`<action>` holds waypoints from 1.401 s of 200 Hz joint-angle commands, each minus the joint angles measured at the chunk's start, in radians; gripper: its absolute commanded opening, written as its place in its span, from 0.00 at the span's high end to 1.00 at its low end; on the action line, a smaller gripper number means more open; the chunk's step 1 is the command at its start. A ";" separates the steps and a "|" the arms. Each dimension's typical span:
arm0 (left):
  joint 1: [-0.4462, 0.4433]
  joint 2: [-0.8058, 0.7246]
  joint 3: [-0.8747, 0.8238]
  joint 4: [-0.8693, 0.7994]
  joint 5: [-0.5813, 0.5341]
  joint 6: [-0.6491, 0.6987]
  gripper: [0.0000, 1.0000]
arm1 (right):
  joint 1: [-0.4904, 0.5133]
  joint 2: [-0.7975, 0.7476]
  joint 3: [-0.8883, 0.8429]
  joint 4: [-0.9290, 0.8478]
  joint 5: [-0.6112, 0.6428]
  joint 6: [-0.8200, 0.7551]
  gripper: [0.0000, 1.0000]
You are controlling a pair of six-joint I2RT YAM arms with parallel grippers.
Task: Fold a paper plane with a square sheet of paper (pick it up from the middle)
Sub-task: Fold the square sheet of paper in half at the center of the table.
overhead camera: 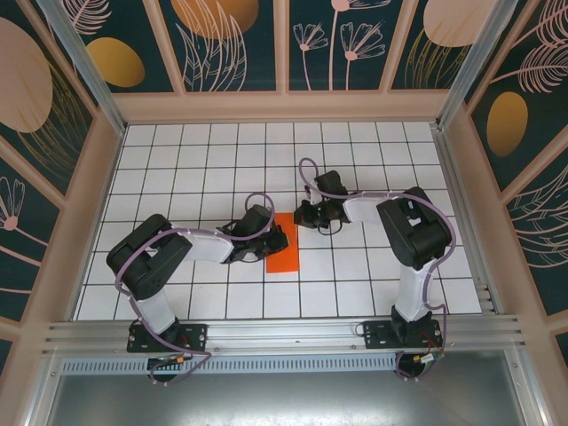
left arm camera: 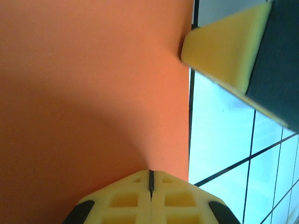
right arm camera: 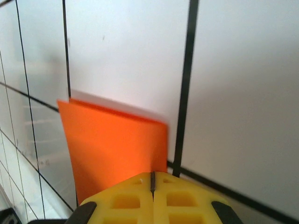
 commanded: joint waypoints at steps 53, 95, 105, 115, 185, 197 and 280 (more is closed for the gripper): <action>-0.009 0.038 -0.043 -0.143 0.002 0.023 1.00 | -0.059 0.043 0.106 0.009 0.111 0.002 1.00; -0.008 0.037 -0.034 -0.143 -0.004 0.023 1.00 | -0.008 -0.073 0.020 0.048 0.056 -0.012 1.00; -0.009 0.037 -0.032 -0.144 -0.004 0.022 1.00 | 0.010 -0.071 0.013 0.042 0.044 -0.017 1.00; -0.009 0.038 -0.030 -0.145 -0.004 0.024 1.00 | 0.024 -0.060 0.018 0.032 0.043 -0.023 1.00; -0.009 0.034 -0.035 -0.150 -0.011 0.018 1.00 | 0.023 0.065 0.073 0.031 0.084 -0.025 1.00; -0.009 0.033 -0.042 -0.147 -0.010 0.017 1.00 | 0.007 0.077 0.082 0.032 0.095 -0.027 1.00; -0.009 -0.024 -0.006 -0.117 -0.018 0.027 1.00 | -0.018 -0.047 0.121 -0.015 0.172 -0.026 1.00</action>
